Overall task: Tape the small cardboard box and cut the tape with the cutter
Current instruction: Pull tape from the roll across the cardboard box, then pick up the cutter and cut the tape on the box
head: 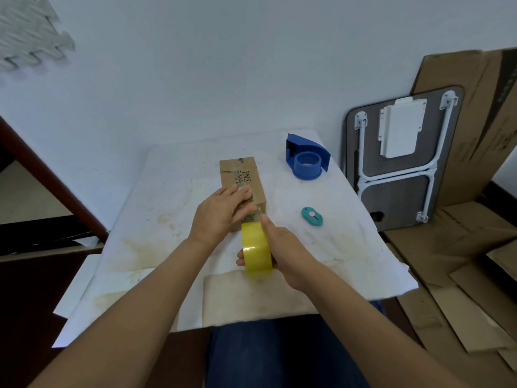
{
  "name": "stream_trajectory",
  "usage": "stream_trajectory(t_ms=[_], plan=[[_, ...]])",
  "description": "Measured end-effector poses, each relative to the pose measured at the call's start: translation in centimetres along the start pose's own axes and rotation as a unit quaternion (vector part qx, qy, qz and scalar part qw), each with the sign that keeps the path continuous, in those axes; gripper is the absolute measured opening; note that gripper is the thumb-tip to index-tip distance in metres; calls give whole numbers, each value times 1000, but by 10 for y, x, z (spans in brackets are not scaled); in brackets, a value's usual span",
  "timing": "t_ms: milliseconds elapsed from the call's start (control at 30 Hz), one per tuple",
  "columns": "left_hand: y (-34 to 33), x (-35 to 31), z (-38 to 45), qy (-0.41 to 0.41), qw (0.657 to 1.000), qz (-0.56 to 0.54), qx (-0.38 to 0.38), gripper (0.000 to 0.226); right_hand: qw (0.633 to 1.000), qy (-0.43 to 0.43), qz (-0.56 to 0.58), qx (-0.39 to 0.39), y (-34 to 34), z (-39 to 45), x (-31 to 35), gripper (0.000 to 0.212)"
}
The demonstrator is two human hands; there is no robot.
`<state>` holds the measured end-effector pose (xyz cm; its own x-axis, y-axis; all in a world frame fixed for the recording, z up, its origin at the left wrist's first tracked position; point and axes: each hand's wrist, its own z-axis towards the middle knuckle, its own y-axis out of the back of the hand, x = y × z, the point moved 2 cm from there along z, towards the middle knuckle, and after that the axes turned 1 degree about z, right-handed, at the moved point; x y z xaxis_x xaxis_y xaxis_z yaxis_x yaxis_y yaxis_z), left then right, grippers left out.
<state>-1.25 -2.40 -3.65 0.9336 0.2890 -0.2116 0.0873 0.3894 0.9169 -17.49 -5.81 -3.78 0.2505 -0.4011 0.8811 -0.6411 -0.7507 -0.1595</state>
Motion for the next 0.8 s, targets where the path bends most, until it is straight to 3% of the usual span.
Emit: stream_trajectory(t_ms=[133,233,367,467,533,667,800], plan=[[-1,-2,-2,-1,1000,6,0,52,999,4,-35,-34,-1,8,-2,61],[-2,-2,-3,2,1000,5,-2,49,992,3,-99,-77,2,16,-6,83],[-5,1,-3,2,1000,-7,-8,44,962,97,-201,-157,27,13,8,46],[-3,0,-2,0,1000,-13,-14,43,896,144,-326,-264,69,24,20,21],[-2,0,-1,1,1000,-12,-10,43,857,128,-403,-293,93,38,22,27],[-2,2,-2,1,1000,-10,-14,43,800,71,-529,-274,114,55,15,39],[0,-1,-3,6,1000,-16,-3,44,796,110,-531,-269,111,54,13,23]])
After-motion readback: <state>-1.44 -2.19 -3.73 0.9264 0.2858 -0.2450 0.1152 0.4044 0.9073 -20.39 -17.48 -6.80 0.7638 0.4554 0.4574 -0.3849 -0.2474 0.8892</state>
